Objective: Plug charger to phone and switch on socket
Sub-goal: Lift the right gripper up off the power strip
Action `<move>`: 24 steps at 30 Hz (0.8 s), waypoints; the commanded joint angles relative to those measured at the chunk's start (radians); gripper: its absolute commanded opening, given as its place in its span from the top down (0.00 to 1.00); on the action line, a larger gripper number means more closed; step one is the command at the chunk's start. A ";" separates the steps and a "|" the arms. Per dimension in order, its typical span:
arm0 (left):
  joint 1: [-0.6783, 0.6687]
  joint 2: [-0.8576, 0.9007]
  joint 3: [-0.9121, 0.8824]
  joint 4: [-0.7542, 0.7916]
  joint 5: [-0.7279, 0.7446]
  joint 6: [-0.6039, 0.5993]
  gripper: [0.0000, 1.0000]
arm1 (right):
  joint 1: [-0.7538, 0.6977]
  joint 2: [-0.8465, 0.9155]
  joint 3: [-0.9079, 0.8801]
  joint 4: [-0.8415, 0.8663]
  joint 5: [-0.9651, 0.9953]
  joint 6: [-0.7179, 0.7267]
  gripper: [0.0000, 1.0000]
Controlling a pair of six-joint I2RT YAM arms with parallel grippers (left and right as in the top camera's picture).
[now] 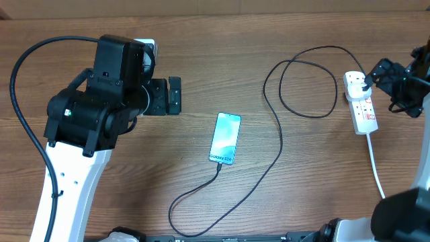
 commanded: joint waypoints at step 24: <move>-0.001 -0.011 0.023 0.001 -0.013 0.018 0.00 | 0.019 -0.123 0.001 -0.019 0.045 0.081 0.00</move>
